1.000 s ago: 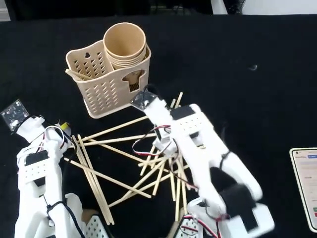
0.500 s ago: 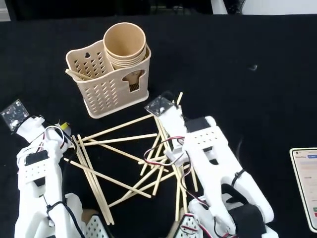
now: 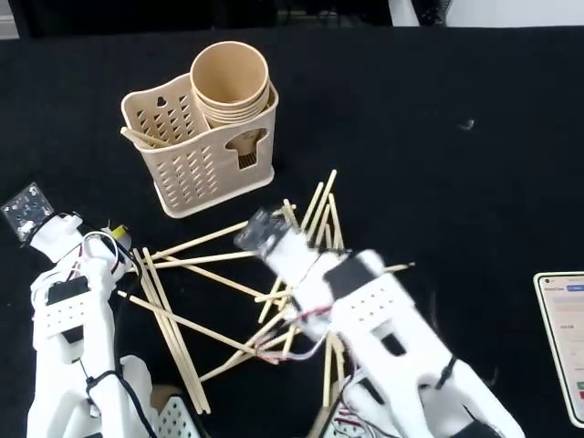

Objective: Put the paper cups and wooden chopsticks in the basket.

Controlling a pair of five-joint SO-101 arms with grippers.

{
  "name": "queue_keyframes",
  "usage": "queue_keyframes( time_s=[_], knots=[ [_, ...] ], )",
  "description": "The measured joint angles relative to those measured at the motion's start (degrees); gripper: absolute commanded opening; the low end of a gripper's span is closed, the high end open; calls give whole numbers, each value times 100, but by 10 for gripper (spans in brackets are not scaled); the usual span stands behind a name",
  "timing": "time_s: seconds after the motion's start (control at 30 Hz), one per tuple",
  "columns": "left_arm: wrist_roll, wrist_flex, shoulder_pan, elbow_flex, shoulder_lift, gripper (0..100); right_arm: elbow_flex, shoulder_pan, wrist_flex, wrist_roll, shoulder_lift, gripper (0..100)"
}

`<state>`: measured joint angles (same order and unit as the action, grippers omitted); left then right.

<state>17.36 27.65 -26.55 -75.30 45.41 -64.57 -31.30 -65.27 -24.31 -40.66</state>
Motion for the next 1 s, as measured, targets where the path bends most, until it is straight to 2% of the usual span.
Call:
queue_keyframes(
  time_s=[0.13,0.33,0.5,0.73,1.0],
  knots=[
    [0,0,0,0,0,227,-88,-18,545,9,246,264],
    [0,0,0,0,0,227,-35,325,712,-334,800,11],
    [0,0,0,0,0,227,290,624,316,-343,747,10],
    [0,0,0,0,0,227,633,738,-352,-404,-167,11],
    [0,0,0,0,0,227,-26,738,378,-404,-325,11]
  ],
)
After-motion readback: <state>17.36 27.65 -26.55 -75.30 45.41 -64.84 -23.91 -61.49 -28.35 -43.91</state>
